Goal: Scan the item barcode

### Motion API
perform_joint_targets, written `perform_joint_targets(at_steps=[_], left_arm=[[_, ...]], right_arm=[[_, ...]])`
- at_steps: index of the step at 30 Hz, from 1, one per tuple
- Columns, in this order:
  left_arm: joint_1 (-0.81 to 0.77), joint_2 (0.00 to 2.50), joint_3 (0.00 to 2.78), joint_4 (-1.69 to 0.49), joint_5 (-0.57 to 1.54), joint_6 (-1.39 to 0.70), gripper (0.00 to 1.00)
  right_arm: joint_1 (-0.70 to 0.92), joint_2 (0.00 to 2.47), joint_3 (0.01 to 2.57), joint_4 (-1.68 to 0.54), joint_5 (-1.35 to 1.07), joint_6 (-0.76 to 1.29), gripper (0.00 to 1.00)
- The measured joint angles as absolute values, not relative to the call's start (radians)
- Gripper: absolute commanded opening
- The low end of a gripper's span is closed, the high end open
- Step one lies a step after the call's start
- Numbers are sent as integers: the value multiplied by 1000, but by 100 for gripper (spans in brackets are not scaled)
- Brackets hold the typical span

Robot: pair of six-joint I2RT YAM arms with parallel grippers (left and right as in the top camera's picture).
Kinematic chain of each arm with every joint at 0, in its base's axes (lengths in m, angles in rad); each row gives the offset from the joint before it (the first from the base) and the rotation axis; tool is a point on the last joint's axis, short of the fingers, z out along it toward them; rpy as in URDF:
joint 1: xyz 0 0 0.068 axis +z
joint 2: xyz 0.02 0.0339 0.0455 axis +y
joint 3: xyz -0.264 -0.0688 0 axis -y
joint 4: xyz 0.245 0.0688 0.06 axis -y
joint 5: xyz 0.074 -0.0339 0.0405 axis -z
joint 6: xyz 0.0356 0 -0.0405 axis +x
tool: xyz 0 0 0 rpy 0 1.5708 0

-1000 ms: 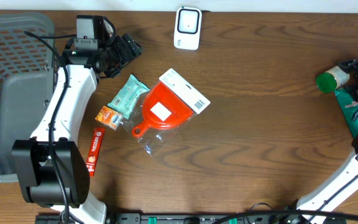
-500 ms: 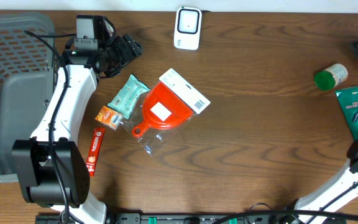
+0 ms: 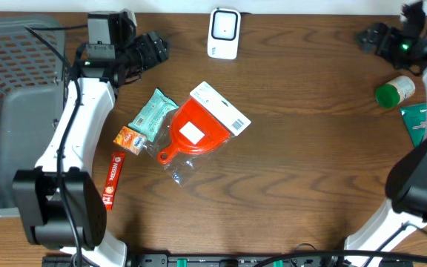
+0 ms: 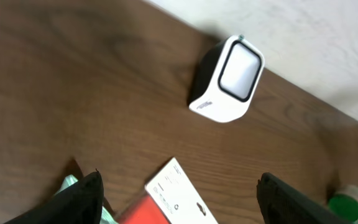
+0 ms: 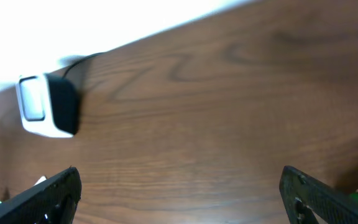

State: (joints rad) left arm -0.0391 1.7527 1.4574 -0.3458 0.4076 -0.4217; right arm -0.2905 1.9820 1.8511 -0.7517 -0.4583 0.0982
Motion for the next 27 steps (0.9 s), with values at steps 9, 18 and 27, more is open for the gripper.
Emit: perform_joint_targets(at_steps=[9, 18, 27], left_arm=[[-39, 1472, 1457, -468, 168, -267, 78], [-39, 1212, 1447, -536, 26, -141, 78], [-39, 951, 1283, -538, -47, -80, 78]], right_arm=[[-98, 1880, 1851, -800, -316, 50, 99], [89, 1882, 1851, -836, -231, 44, 99], [253, 1882, 1851, -952, -84, 43, 96]])
